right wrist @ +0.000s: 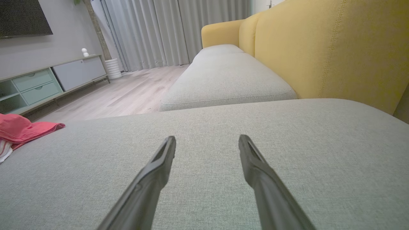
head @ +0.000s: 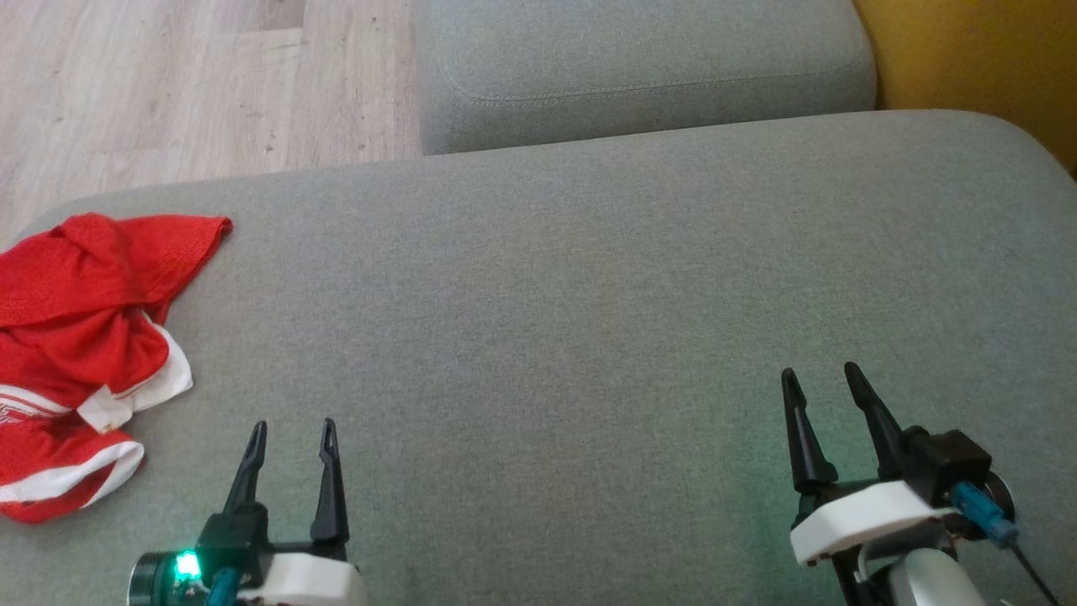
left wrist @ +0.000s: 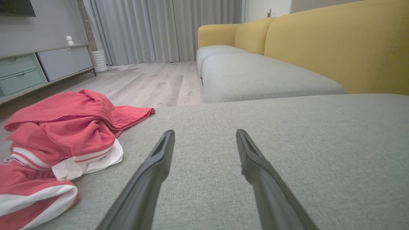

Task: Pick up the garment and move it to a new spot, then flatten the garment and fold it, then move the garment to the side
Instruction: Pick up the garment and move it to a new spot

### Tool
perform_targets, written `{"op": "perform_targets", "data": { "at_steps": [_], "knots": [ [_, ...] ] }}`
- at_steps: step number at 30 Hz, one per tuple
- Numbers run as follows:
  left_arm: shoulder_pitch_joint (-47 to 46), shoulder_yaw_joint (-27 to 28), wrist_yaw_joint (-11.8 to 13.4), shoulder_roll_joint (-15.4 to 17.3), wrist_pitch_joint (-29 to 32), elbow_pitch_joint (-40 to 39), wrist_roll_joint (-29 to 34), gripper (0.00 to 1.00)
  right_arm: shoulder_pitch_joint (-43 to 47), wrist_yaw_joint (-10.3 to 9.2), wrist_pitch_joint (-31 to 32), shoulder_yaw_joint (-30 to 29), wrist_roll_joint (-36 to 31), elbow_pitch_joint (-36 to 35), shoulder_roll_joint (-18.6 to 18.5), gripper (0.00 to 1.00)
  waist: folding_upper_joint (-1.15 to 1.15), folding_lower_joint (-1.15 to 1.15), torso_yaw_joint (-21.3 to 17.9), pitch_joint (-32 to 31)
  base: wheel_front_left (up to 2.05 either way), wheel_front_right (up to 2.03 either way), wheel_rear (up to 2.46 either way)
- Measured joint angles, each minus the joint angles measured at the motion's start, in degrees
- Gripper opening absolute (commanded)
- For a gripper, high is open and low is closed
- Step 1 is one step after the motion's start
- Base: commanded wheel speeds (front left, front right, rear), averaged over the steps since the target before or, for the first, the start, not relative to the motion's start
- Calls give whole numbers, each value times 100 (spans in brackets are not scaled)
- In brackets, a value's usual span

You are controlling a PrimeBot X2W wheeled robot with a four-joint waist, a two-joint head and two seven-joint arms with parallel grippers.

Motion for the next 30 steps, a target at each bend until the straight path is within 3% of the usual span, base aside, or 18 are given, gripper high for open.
{"op": "perform_targets", "data": {
  "at_steps": [5, 10, 30],
  "knots": [
    [2, -7, -1, 5, 0, -1, -31, 100, 0, 1, -22, -8, -3, -4, -1, 100, 0, 0, 72, 14, 0, 0, 0],
    [1, -22, 21, 33, 0, -19, -30, 100, 2, 1, -23, -53, -20, -41, -4, 100, 0, 0, 388, 29, 0, 0, 0],
    [137, -7, 80, 237, 0, -196, -90, 100, -108, 1, -73, 152, -9, -48, -9, 100, 0, 0, 2762, 145, 0, 0, 0]
  ]
}}
